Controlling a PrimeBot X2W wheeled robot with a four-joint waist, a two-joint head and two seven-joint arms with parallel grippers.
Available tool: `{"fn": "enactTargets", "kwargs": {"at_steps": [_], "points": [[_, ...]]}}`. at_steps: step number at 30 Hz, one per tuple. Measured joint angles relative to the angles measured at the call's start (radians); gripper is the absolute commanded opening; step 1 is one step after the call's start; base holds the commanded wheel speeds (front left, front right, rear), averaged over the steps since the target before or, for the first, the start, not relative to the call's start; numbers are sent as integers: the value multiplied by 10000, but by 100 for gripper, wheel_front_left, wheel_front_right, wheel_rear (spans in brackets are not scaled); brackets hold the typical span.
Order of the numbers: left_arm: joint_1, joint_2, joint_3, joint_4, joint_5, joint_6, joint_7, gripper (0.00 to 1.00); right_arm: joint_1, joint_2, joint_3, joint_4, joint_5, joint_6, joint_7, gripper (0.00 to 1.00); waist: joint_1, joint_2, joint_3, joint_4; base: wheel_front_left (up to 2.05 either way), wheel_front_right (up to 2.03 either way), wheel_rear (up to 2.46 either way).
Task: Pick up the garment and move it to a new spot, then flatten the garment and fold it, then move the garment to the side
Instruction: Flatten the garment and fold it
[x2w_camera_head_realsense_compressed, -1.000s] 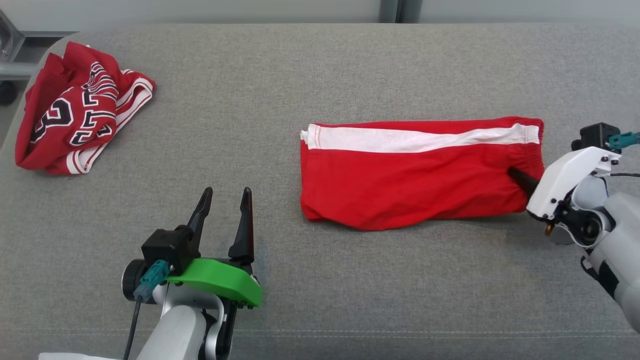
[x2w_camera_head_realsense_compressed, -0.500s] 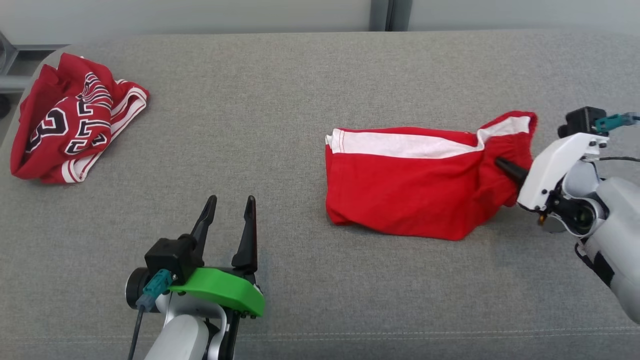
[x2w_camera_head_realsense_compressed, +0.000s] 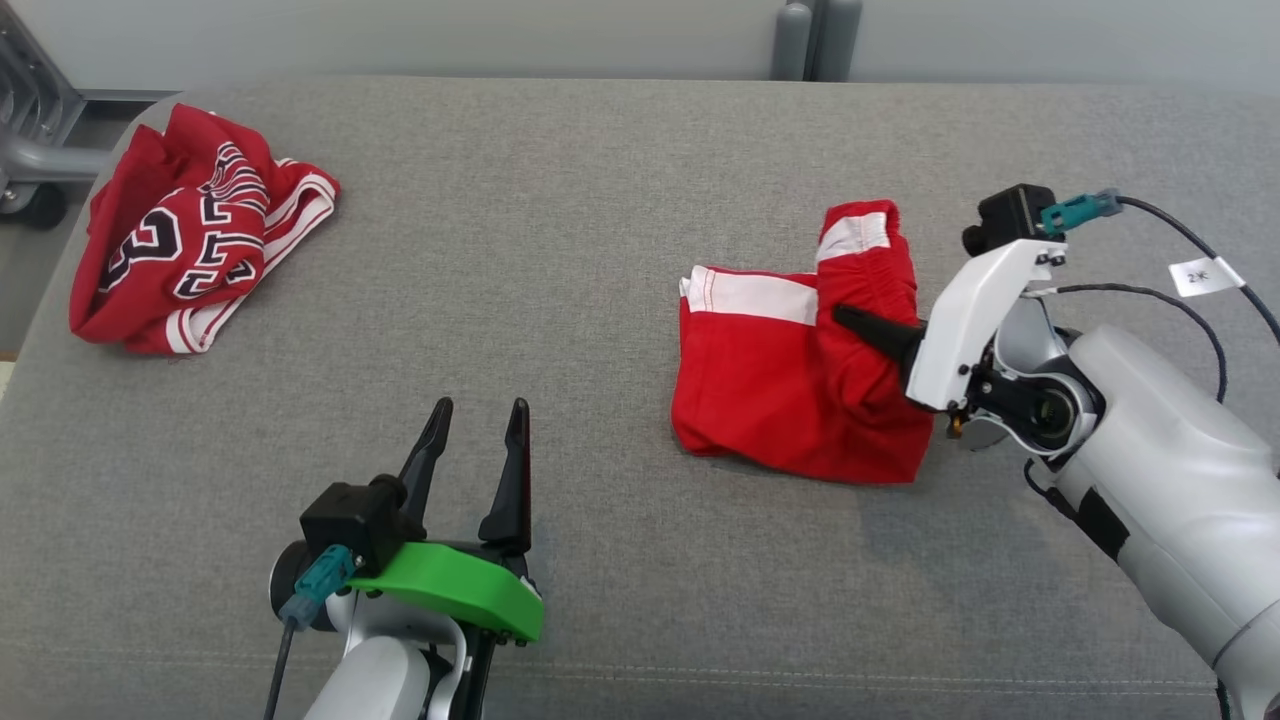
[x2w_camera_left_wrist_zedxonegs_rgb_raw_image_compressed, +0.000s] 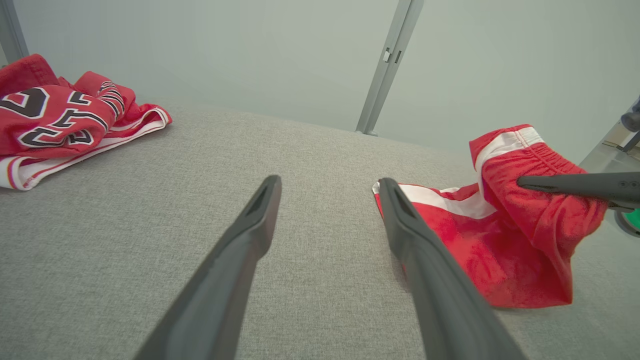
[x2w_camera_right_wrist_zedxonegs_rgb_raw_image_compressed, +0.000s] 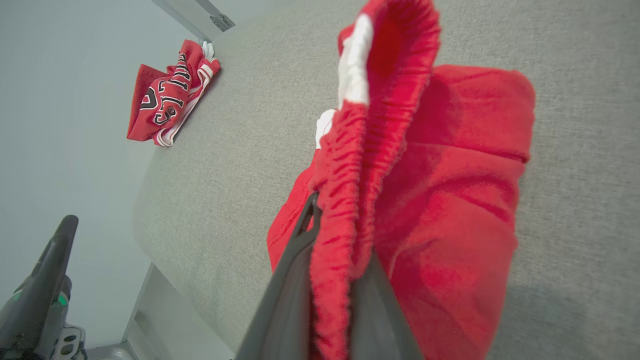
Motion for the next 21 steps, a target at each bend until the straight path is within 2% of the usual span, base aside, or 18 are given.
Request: {"fn": "enactTargets", "kwargs": {"at_steps": [7, 12, 16, 17, 19, 20, 21], "points": [[2, 12, -307, -121, -255, 4, 0, 100, -107, 311, 372, 213, -153, -35, 341, 0, 0, 0, -5, 436, 0, 0, 0], [2, 17, -418, -192, -403, 6, 0, 100, -260, 194, 558, 704, -598, -545, 385, 0, 0, 0, 26, 856, 0, 0, 0], [2, 17, -422, -203, -472, 6, 0, 100, -336, 148, 642, 963, -823, -792, 418, 1, 0, 0, 54, 1207, 0, 0, 0], [2, 19, -424, -203, -474, 6, 0, 100, -341, 171, 702, 1018, -867, -823, 428, 5, 0, 0, 58, 1290, 0, 0, 0], [2, 21, -416, -201, -476, 6, 0, 100, -355, 234, 859, 1099, -984, -922, 514, 23, 0, 0, 61, 1436, 0, 0, 0], [2, 21, -405, -201, -476, 8, 0, 100, -357, 291, 918, 1147, -1009, -984, 518, 33, 0, 0, 59, 1500, 0, 0, 0], [5, 21, -359, -205, -476, 8, 0, 100, -364, 368, 966, 1181, -1012, -999, 550, 48, 0, 0, 55, 1550, 0, 0, 0]]}}
